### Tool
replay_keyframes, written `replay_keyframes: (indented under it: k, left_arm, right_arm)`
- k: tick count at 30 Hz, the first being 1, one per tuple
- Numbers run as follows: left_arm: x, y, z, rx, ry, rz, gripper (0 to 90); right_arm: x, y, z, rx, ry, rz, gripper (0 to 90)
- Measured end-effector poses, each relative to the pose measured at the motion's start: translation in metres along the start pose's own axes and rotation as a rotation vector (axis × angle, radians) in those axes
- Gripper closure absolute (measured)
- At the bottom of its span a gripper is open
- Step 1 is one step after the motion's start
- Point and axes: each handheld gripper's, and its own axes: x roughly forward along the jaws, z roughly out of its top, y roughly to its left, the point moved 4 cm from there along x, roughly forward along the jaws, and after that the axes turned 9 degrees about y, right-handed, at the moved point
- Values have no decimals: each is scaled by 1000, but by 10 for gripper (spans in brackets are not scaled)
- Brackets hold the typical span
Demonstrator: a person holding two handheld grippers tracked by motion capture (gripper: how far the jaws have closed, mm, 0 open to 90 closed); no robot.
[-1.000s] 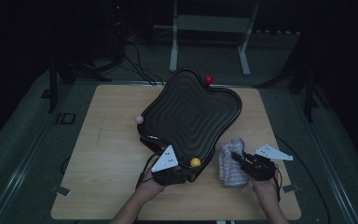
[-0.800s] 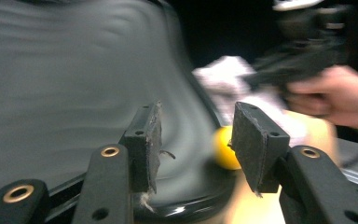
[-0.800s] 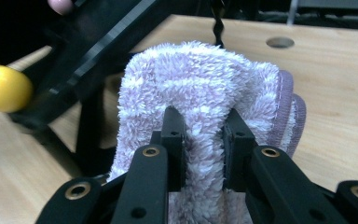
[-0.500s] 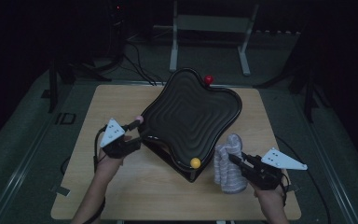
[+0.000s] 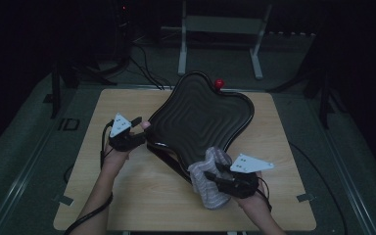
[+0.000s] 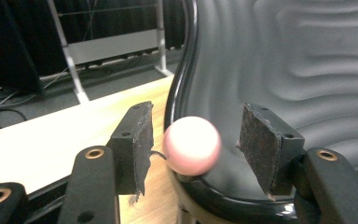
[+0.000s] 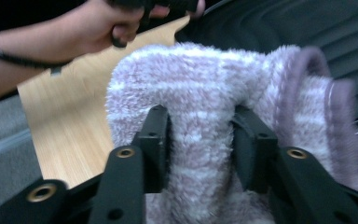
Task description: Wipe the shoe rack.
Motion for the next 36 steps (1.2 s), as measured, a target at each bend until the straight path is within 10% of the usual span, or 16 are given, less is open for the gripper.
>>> replay_keyframes:
  k: [15,36]
  left_arm:
    - [7,0,-7,-41,17,6,604]
    - [-37,-24,-30,-5,17,30,605]
  right_arm:
    - [-1,-4,-11,4,22,-11,634]
    - [-7,-11,-7,37,7,-69,545]
